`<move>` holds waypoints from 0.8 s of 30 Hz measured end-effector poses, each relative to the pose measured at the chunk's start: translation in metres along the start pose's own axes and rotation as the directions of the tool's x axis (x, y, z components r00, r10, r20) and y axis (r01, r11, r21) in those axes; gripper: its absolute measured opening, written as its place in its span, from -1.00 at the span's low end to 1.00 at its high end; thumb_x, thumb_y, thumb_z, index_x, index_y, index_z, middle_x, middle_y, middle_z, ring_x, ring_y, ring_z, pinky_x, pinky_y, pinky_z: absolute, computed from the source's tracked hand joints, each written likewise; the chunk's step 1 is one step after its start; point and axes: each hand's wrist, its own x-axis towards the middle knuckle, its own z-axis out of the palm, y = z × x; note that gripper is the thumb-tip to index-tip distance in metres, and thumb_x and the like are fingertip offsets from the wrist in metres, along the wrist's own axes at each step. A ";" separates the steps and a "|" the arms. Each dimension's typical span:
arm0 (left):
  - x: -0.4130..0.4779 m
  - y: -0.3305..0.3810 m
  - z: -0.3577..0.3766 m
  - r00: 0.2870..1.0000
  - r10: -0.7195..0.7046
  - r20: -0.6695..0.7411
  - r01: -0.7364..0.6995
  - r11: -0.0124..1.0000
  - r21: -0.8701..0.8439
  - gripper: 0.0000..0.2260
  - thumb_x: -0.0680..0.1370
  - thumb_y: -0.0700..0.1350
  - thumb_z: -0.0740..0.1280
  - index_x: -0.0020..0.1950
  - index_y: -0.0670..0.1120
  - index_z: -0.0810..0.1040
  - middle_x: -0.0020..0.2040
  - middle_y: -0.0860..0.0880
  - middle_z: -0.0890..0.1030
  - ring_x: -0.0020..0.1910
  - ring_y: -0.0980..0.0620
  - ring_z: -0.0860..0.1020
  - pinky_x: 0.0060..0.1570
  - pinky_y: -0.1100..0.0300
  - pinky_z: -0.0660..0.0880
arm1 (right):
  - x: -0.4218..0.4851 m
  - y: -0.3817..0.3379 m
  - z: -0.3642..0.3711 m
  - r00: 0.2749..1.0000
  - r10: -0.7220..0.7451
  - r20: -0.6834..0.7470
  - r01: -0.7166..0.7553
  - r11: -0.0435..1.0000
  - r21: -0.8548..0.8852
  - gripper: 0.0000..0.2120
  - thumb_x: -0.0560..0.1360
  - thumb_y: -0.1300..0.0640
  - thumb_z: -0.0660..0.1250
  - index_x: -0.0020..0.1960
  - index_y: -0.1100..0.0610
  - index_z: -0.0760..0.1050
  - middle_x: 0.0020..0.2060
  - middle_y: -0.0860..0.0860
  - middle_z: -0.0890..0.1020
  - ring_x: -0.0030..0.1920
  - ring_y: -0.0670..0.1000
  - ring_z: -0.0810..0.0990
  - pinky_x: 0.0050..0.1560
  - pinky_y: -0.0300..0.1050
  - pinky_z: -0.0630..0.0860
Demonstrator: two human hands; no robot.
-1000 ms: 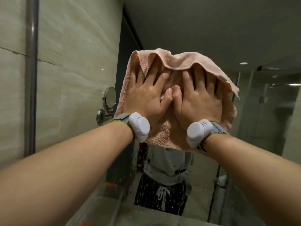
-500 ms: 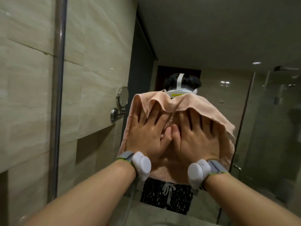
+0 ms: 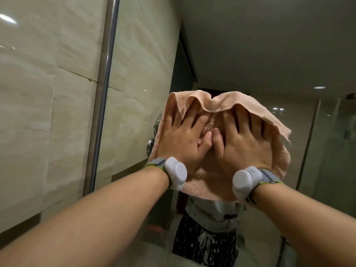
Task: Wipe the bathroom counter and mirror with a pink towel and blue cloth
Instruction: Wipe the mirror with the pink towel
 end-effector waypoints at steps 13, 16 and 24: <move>0.033 -0.065 -0.022 0.999 -0.012 -0.033 0.012 1.000 -0.002 -0.48 0.70 0.17 0.07 0.63 0.02 0.25 0.64 -0.10 0.23 0.65 -0.12 0.10 0.63 -0.14 -0.06 | 0.053 -0.053 0.005 0.998 -0.020 -0.057 0.025 0.997 0.076 -0.48 0.55 -0.19 0.09 0.45 -0.02 0.31 0.43 0.04 0.37 0.40 0.19 0.30 0.33 0.18 0.15; 0.036 -0.076 -0.024 0.999 -0.012 -0.043 0.012 1.000 0.009 -0.48 0.69 0.18 0.06 0.62 0.02 0.27 0.64 -0.10 0.24 0.65 -0.14 0.12 0.63 -0.15 -0.04 | 0.059 -0.063 0.003 0.998 -0.028 -0.063 0.034 0.995 0.091 -0.46 0.55 -0.18 0.09 0.47 -0.01 0.29 0.46 0.05 0.36 0.44 0.19 0.28 0.36 0.18 0.11; 0.034 -0.102 -0.031 0.998 -0.016 -0.067 0.017 1.000 0.011 -0.50 0.69 0.16 0.07 0.58 -0.01 0.33 0.60 -0.14 0.30 0.62 -0.17 0.19 0.62 -0.16 0.01 | 0.067 -0.088 0.004 0.998 -0.048 -0.028 0.051 0.990 0.135 -0.45 0.56 -0.17 0.08 0.50 0.00 0.27 0.48 0.07 0.33 0.48 0.20 0.24 0.41 0.26 0.15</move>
